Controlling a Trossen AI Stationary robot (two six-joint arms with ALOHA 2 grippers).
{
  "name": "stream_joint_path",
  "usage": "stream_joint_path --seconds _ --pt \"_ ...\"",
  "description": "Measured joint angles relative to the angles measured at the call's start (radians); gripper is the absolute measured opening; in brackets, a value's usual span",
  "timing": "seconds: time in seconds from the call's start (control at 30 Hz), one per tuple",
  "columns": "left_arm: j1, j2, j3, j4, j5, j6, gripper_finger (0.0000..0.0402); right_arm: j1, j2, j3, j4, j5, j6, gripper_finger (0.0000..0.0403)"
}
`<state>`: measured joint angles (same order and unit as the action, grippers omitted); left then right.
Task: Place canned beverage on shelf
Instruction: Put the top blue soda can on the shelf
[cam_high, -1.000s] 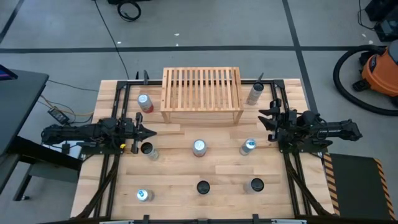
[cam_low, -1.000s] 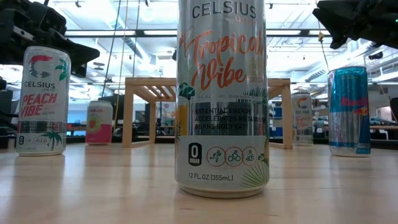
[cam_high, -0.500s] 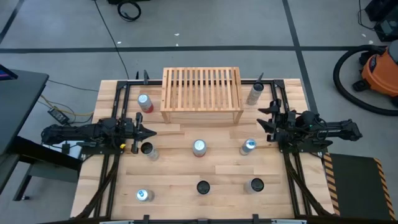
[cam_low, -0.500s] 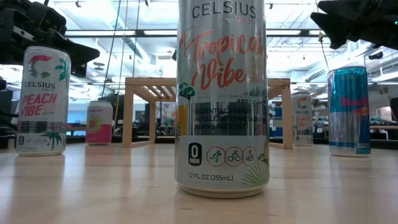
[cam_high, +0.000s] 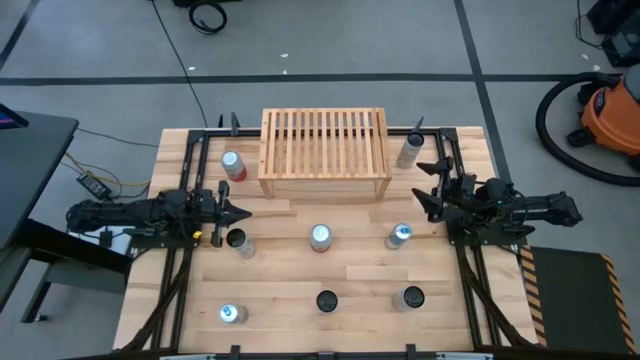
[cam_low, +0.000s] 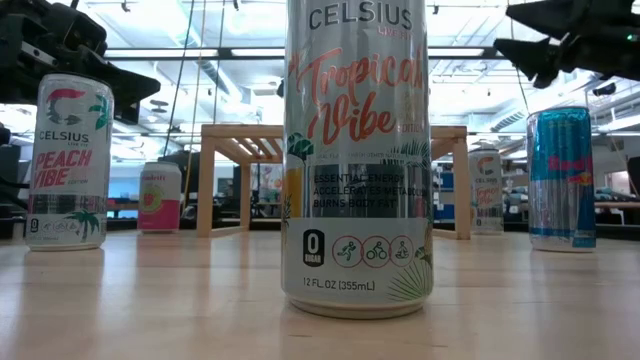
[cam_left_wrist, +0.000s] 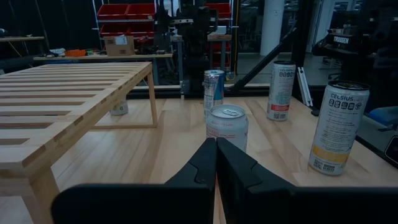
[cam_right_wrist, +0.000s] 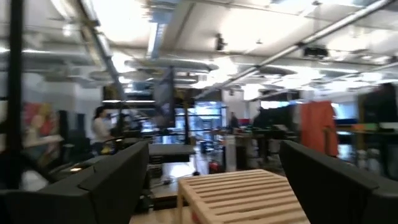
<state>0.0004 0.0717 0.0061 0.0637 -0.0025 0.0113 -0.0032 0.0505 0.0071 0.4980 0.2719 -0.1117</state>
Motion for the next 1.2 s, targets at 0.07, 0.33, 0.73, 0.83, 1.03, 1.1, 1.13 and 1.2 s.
stream_joint_path --seconds 0.07,0.33,0.73,0.83,1.03,1.1,1.13,1.2 --pt "0.000 0.000 0.000 0.000 0.000 0.000 0.0018 0.000 0.000 0.000 -0.001 0.027 -0.017 0.0374" --pt "0.000 0.000 0.000 0.000 0.000 0.000 0.0018 0.000 0.000 0.000 0.082 -0.011 -0.011 0.0373" --pt "0.000 0.000 0.000 0.000 0.000 0.000 0.0018 0.000 0.000 0.011 0.075 -0.049 0.004 0.0373" --pt "0.000 0.000 0.000 0.000 0.000 0.000 0.0018 0.000 0.000 0.071 -0.094 -0.048 0.014 0.0373" --pt "0.000 0.000 0.000 0.000 0.000 0.000 0.0018 0.007 0.004 0.228 -0.331 -0.040 0.062 0.0373" --pt "0.000 0.000 0.000 0.000 0.000 0.000 0.0018 0.012 0.003 0.273 -0.372 -0.040 0.067 0.0373" --pt "0.000 0.000 0.000 0.000 0.000 0.000 0.0018 0.014 0.003 0.296 -0.404 -0.037 0.067 0.0373" --pt "0.000 0.000 0.000 0.000 0.000 0.000 0.0018 0.016 0.006 0.338 -0.468 -0.026 0.067 0.0373"
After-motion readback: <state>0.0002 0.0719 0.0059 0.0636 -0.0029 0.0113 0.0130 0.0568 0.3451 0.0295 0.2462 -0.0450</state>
